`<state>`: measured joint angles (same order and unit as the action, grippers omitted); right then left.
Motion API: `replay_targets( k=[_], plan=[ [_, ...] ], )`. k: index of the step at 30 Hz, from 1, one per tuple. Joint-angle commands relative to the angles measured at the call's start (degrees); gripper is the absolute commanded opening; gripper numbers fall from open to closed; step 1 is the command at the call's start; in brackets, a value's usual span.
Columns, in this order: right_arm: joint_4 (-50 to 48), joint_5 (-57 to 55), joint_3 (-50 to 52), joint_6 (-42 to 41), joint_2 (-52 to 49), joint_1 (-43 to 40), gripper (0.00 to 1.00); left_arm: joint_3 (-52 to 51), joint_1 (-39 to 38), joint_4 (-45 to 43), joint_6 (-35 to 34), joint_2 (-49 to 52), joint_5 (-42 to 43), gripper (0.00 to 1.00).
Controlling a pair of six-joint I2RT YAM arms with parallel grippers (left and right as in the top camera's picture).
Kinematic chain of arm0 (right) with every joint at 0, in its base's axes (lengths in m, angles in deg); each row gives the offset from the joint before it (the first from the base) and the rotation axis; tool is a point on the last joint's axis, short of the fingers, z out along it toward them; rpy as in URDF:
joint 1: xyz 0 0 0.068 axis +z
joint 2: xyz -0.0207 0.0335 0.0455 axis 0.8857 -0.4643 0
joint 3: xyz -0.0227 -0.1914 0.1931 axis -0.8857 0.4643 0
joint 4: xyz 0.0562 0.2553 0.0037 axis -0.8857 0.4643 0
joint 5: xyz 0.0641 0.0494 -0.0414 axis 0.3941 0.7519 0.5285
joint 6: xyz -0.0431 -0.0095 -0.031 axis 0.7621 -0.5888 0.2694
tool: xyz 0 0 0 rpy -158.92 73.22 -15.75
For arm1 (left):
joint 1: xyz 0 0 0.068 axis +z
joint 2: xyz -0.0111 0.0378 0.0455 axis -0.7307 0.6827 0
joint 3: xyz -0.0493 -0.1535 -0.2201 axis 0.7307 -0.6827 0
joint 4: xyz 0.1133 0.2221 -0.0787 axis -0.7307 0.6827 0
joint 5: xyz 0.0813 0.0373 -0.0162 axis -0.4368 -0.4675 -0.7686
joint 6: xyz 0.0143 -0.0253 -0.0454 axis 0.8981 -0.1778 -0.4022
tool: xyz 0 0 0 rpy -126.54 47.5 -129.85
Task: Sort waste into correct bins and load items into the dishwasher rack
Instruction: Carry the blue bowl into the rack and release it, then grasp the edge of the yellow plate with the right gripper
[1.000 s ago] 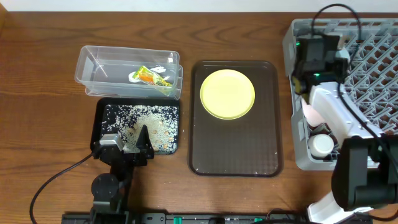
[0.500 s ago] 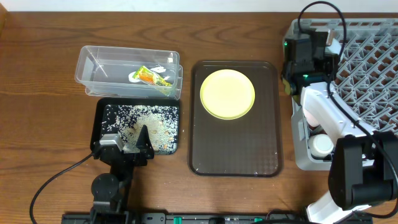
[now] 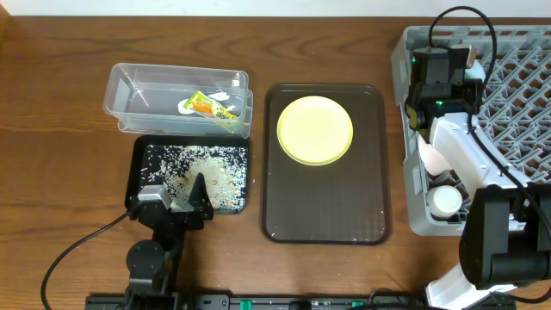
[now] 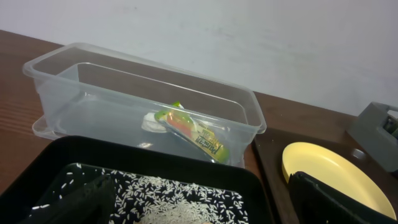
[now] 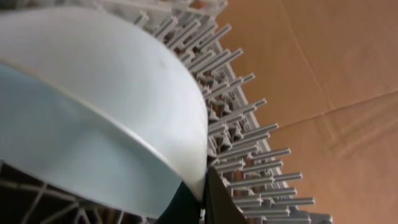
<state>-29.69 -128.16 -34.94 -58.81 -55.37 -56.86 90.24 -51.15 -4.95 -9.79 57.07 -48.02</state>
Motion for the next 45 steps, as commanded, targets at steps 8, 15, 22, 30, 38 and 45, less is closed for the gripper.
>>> replay_targets(
  k=[8, 15, 22, 30, 38, 45],
  plan=[
    [9.99, 4.46, 0.11, -8.83, -0.13, 7.87, 0.35, -1.6, 0.28, 0.85, 0.52, -0.37, -0.02, 0.91],
    [14.75, 4.7, 0.02, -13.94, 4.35, 12.31, 0.45, -1.6, 0.28, 0.83, 0.52, -0.37, -0.02, 0.91],
    [19.82, 20.59, 0.02, -16.94, 13.55, 15.54, 0.44, -1.6, 0.28, 0.83, 0.52, -0.37, -0.02, 0.91],
    [24.22, 58.82, 0.94, -23.69, 14.21, 19.5, 0.43, -1.6, 0.28, 0.85, 0.52, -0.37, -0.02, 0.91],
    [26.01, 51.43, 2.69, -42.84, 3.8, 19.52, 0.41, -1.6, 0.28, 0.83, 0.52, -0.37, -0.04, 0.91],
    [19.06, 51.06, 2.69, -46.95, -4.85, 18.88, 0.42, -1.6, 0.28, 0.85, 0.52, -0.37, -0.02, 0.91]
  ],
)
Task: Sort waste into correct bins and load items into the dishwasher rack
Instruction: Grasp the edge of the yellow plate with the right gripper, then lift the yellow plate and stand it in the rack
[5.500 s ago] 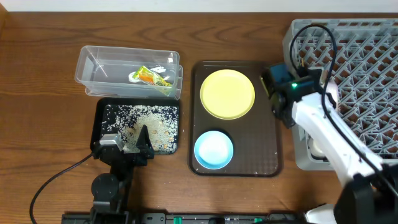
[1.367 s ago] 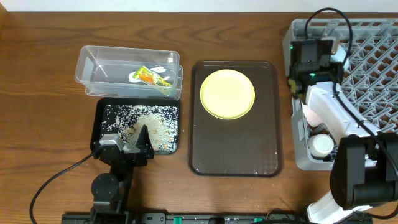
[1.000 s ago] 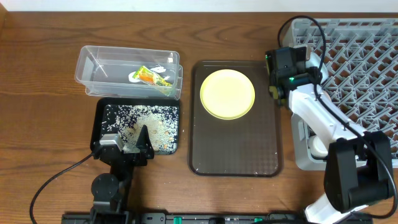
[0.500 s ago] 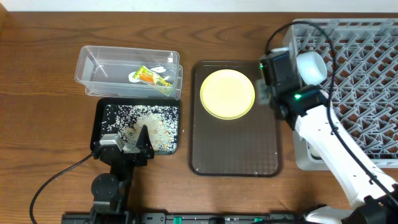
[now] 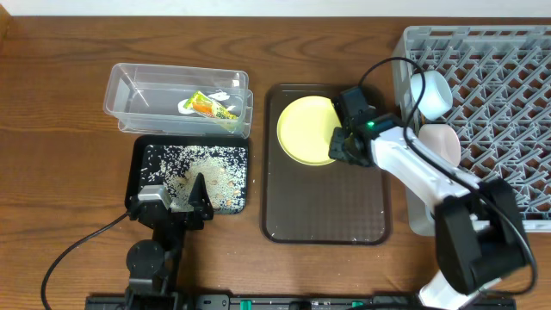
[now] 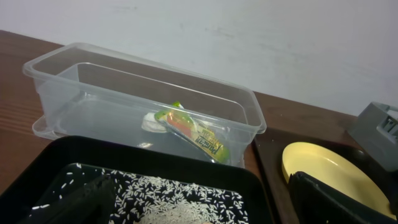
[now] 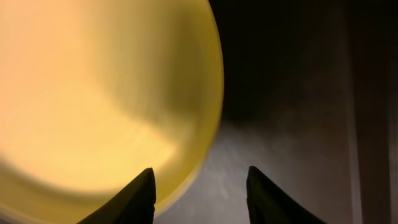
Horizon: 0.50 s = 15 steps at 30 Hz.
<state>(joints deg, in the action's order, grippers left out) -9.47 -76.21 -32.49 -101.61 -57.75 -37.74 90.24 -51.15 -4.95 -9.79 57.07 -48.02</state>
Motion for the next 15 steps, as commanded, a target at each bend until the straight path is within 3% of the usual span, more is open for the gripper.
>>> replay_targets(
  k=[1, 4, 7, 9, 15],
  plan=[
    [-1.88, -0.68, 0.24, -4.48, -3.58, -0.24, 0.41, -1.6, 0.28, 0.85, 0.52, -0.37, -0.02, 0.91],
    [-2.1, -0.44, 0.24, -6.97, -5.88, -0.2, 0.37, -1.6, 0.28, 0.83, 0.52, -0.37, -0.04, 0.91],
    [-1.09, -0.83, 0.24, -6.88, -6.01, -0.26, 0.1, -1.6, 0.28, 0.83, 0.52, -0.37, -0.04, 0.91],
    [0.09, -1.31, 0.17, -6.56, -4.81, -0.72, 0.01, -1.6, 0.28, 0.83, 0.52, -0.37, -0.04, 0.91],
    [1.18, -6.84, 0.13, 3.26, 7.19, -3.65, 0.01, -1.6, 0.28, 0.83, 0.52, -0.37, -0.04, 0.91]
  ],
)
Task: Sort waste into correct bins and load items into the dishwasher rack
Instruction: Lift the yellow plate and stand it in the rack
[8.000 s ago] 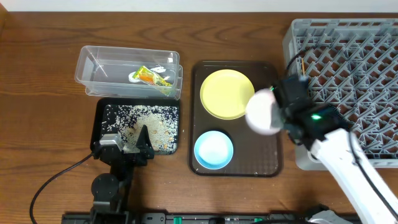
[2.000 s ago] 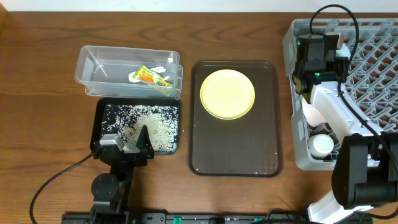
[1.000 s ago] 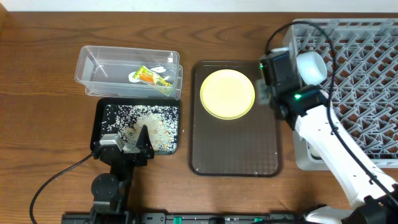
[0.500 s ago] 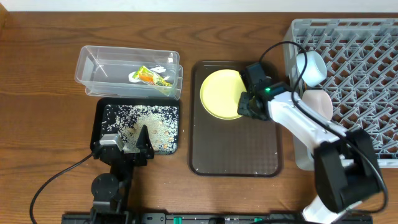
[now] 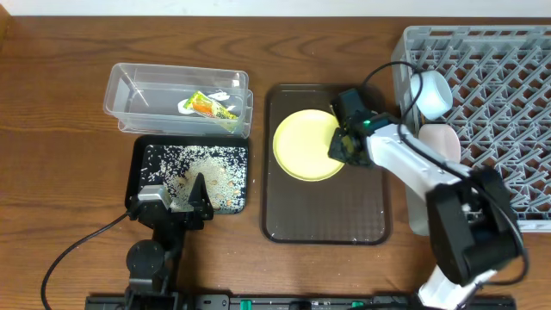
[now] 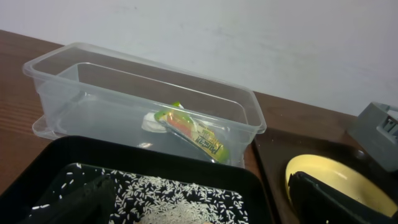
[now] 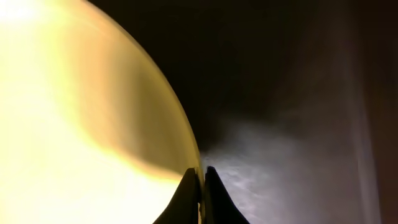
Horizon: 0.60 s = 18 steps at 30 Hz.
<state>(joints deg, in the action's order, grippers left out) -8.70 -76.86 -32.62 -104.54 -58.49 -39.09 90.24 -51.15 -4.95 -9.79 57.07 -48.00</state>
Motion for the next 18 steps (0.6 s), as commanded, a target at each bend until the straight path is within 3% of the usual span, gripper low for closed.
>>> replay_targets(
  k=[1, 6, 12, 18],
  plan=[
    [0.42, -7.78, 0.26, 7.52, 9.99, -2.67, 0.01, -1.6, 0.28, 0.85, 0.52, -0.37, -0.04, 0.91],
    [-0.61, -25.68, 0.26, 17.53, 25.81, -5.05, 0.01, -1.6, 0.28, 0.83, 0.52, -0.37, -0.04, 0.91],
    [-6.1, -50.88, 0.26, 34.4, 37.13, -8.83, 0.01, -1.6, 0.28, 0.83, 0.52, -0.37, -0.04, 0.91],
    [-8.0, -54.47, 0.28, 40.94, 37.97, -15.85, 0.01, -1.6, 0.28, 0.85, 0.52, -0.37, -0.07, 0.91]
  ],
)
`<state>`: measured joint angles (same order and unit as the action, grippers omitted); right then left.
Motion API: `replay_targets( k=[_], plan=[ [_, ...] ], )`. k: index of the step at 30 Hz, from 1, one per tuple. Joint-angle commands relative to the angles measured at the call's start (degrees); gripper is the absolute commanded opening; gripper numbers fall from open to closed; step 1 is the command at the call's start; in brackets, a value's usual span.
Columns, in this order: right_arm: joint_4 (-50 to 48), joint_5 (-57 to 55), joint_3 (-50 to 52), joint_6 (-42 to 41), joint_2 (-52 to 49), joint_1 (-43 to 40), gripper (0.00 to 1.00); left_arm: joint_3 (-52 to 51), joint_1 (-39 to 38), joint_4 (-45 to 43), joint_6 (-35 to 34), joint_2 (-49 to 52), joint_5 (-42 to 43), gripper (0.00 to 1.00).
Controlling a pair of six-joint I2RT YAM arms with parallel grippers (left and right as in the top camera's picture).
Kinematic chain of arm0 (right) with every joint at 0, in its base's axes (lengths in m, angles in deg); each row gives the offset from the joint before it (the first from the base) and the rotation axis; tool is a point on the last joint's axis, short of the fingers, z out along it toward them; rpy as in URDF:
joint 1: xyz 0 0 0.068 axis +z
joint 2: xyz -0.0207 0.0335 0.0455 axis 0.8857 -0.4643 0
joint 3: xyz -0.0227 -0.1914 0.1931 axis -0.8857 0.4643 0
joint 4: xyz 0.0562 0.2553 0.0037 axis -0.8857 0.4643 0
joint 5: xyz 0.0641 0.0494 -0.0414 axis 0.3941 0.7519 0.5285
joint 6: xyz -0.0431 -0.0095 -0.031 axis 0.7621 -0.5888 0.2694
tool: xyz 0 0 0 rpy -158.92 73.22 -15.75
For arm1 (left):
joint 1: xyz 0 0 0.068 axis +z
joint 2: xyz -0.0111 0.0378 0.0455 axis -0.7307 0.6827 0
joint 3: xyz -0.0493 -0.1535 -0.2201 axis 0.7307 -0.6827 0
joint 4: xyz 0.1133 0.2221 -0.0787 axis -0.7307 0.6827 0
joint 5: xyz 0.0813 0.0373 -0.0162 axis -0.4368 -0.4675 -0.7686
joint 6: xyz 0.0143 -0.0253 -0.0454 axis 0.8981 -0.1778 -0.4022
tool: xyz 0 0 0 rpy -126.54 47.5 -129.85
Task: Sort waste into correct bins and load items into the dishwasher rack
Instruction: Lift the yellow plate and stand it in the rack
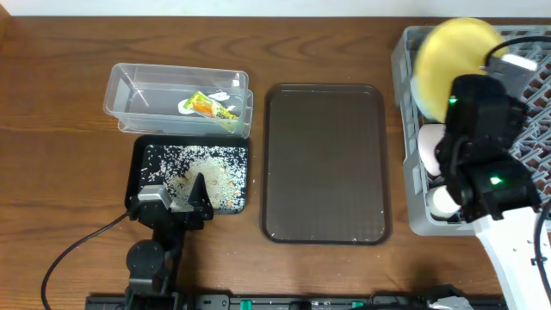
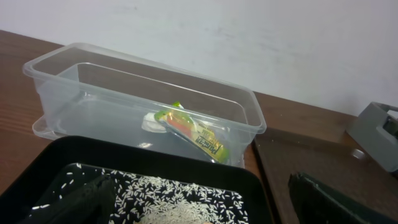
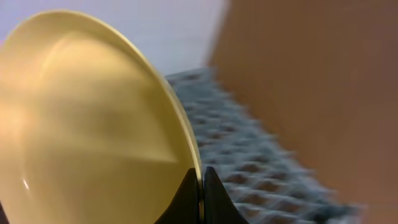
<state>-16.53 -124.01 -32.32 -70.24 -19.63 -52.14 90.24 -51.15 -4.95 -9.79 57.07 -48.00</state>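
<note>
My right gripper (image 3: 200,186) is shut on the rim of the yellow plate (image 1: 452,53). It holds the plate on edge, tilted, above the left end of the grey dishwasher rack (image 1: 401,95). In the right wrist view the plate (image 3: 93,124) fills the left half, with blurred rack grid (image 3: 249,162) behind it. The brown tray (image 1: 325,164) has nothing on it. My left gripper (image 2: 199,208) rests open over the black tray (image 1: 142,155) of rice.
A clear bin (image 1: 129,86) behind the black tray holds a green-orange wrapper (image 1: 209,107). A pale bowl (image 1: 428,146) and a white cup (image 1: 446,200) sit in the rack's left section. My right arm (image 1: 482,138) reaches over the rack.
The yellow plate left the brown tray. My right gripper, still shut on its rim, now holds it on edge above the rack's left end. The left arm has not moved.
My right gripper was first in the rack at a white bowl. Then it stood open at the yellow plate's right edge on the brown tray. Then it was shut on that rim, and now it holds the plate over the rack. The left gripper stayed open.
</note>
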Motion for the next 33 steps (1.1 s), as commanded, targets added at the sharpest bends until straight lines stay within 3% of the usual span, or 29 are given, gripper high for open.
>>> replay_targets(
  k=[1, 9, 23, 28, 29, 30, 31, 32, 33],
  plan=[
    [-0.15, -7.48, -0.02, 6.8, -1.36, -4.13, 0.01, -1.6, 0.28, 0.85, 0.52, -0.37, -0.04, 0.91],
    [-1.62, -7.43, -0.02, 7.19, -7.82, -11.21, 0.01, -1.6, 0.28, 0.83, 0.52, -0.37, -0.04, 0.91],
    [-10.49, -7.08, -0.02, 24.09, -21.94, -13.6, 0.01, -1.6, 0.28, 0.83, 0.52, -0.37, -0.04, 0.91],
    [-10.99, -7.17, -0.02, 24.2, -24.9, -13.7, 0.01, -1.6, 0.28, 0.83, 0.52, -0.37, -0.04, 0.91],
    [-11.3, -7.02, -0.02, 23.78, -24.9, -13.44, 0.1, -1.6, 0.28, 0.85, 0.52, -0.37, -0.04, 0.91],
    [-11.74, -6.82, -0.02, 22.88, -24.83, -13.05, 0.38, -1.6, 0.28, 0.83, 0.52, -0.37, -0.04, 0.91],
    [-12.28, -6.82, -0.02, 22.25, -24.48, -12.7, 0.6, -1.6, 0.28, 0.83, 0.52, -0.37, -0.04, 0.91],
    [-12.44, -6.82, -0.02, 21.53, -23.96, -12.24, 0.74, -1.6, 0.28, 0.85, 0.52, -0.37, -0.04, 0.91],
    [-12.39, -6.78, -0.02, 19.82, -23.23, -11.45, 0.81, -1.6, 0.28, 0.85, 0.52, -0.37, -0.04, 0.91]
  ],
)
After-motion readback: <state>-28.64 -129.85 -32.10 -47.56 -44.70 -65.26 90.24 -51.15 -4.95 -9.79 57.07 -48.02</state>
